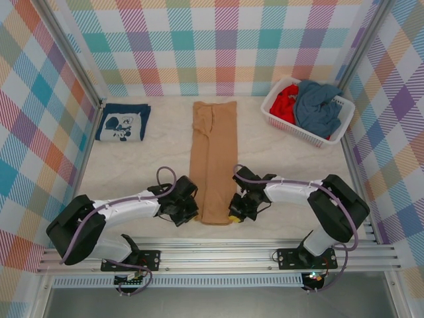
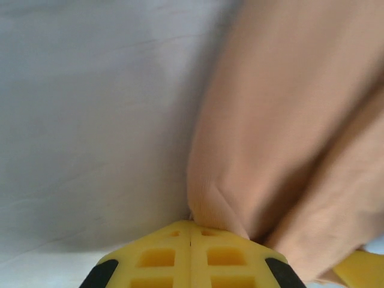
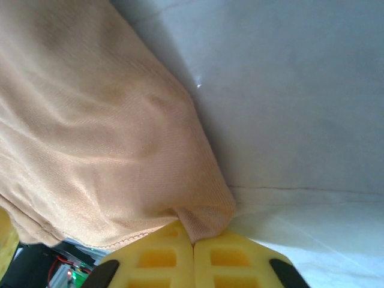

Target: Fold and stack the t-shirts

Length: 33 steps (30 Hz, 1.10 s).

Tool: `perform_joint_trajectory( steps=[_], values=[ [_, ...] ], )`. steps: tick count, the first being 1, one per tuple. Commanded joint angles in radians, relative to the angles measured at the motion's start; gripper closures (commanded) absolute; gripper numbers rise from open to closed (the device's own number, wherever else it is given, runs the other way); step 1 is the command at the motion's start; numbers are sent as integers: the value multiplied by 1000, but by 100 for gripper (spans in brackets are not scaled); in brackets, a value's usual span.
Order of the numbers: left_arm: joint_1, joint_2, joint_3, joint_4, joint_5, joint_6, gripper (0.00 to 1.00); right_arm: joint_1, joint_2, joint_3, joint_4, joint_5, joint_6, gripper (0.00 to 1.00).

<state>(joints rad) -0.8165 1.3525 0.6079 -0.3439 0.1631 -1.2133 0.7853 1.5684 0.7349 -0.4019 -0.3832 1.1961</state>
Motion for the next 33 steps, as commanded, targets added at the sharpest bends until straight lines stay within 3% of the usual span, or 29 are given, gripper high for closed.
perform_joint_trajectory(
  steps=[1,9,16,24,30,31,33],
  values=[
    [-13,-38,28,17,-21,35,100,2,-36,32,-63,23,-9,100],
    [-15,-168,0,-185,2,83,100,3,-125,10,-236,-1,-71,97],
    [-14,-122,-54,-158,74,90,100,5,-90,-74,-178,-48,-63,95],
    [-19,-65,-30,-142,112,115,100,5,-76,-47,-194,-36,-67,71],
    [-21,-92,-28,-154,111,115,100,6,-119,-55,-229,-26,-57,68],
    [-20,-99,-20,-162,110,116,94,6,-122,-58,-230,-30,-55,68],
    [-22,-142,-8,-196,97,115,67,9,-136,-55,-244,-26,-52,67]
  ],
)
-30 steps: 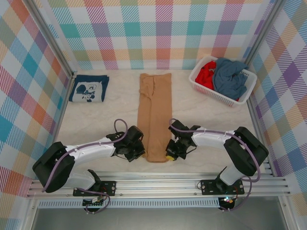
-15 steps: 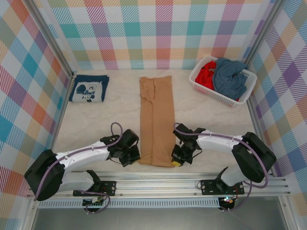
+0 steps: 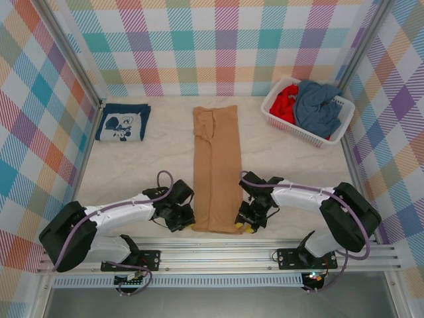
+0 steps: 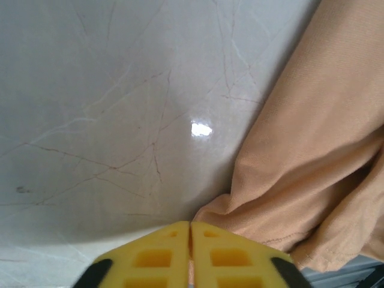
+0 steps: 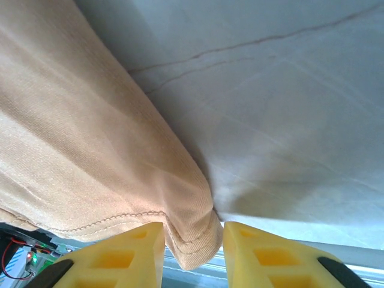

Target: Fold and stack the t-shirts

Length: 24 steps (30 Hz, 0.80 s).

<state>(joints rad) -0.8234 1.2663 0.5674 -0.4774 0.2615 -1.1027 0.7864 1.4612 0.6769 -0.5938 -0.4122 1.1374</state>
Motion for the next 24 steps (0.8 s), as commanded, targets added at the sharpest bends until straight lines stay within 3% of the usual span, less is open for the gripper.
perform_joint_trajectory(
  steps=[1,3,6,13,18,24],
  values=[
    [-16,-80,32,-73,-6,-3,59,8,-38,3,-56,4,11,66],
    [-16,-122,15,-67,-3,-27,50,9,-45,-11,-35,-5,26,66],
    [-15,-118,-31,13,27,-69,48,14,-23,-33,25,-21,54,66],
    [-40,-14,-13,60,69,-69,57,35,44,-31,92,-18,85,75],
    [-54,57,1,78,89,-53,59,34,38,-34,71,23,79,89],
    [-79,134,43,129,74,-58,62,34,30,-38,81,17,76,94]
  ],
)
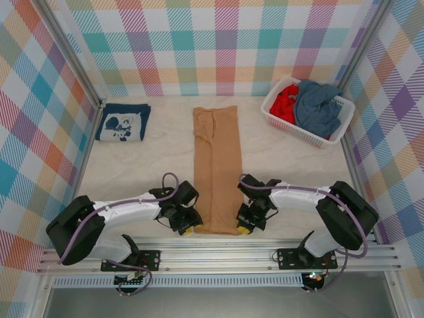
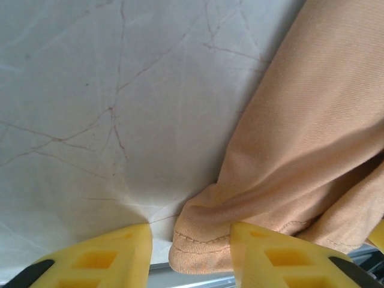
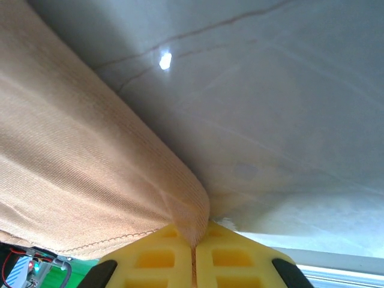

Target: Fold and stack the t-shirts

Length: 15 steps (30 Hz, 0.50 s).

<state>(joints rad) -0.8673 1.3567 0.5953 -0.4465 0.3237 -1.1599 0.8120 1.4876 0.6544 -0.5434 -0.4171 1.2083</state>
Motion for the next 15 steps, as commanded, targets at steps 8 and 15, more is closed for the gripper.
perform_joint_trajectory(
  steps=[8,15],
  values=[
    [-72,119,133,118,0,-14,77,9,-27,-9,24,22,7,100],
    [-77,117,154,73,-21,2,91,9,-57,-4,5,24,11,100]
  ],
)
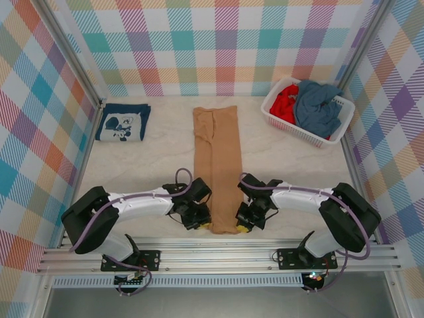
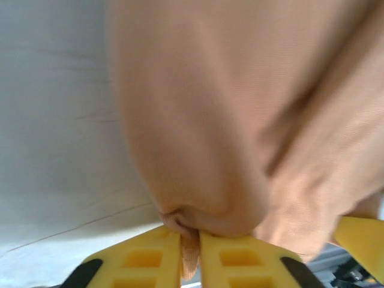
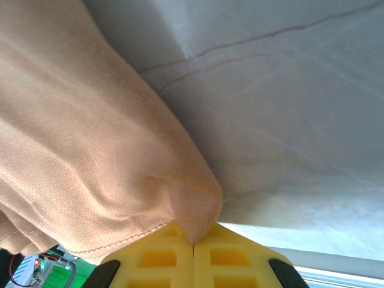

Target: Fold and stack the t-shirts

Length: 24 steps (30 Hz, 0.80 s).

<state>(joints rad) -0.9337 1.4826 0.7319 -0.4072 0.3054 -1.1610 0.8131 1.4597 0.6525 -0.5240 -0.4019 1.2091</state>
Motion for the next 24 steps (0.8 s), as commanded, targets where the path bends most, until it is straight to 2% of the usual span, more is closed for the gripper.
perform_joint_trajectory(
  steps=[1,2,6,13,16,20,24],
  values=[
    [-10,-18,21,17,-13,9,96,8,-35,-2,-20,10,9,100],
    [-11,-34,30,-13,-35,19,100,8,-44,0,-31,13,7,100],
    [-10,-107,47,-136,-103,47,100,8,-93,22,-100,44,-13,100],
    [-6,-243,49,-255,-103,54,100,8,-163,117,-222,41,-76,100],
    [12,-295,99,-294,-108,85,100,8,-180,187,-276,23,-97,100],
    [63,-337,180,-342,-144,99,100,-18,-175,292,-360,32,-138,100],
    [166,-308,216,-295,-131,110,100,-101,-104,396,-376,26,-204,100]
  ],
)
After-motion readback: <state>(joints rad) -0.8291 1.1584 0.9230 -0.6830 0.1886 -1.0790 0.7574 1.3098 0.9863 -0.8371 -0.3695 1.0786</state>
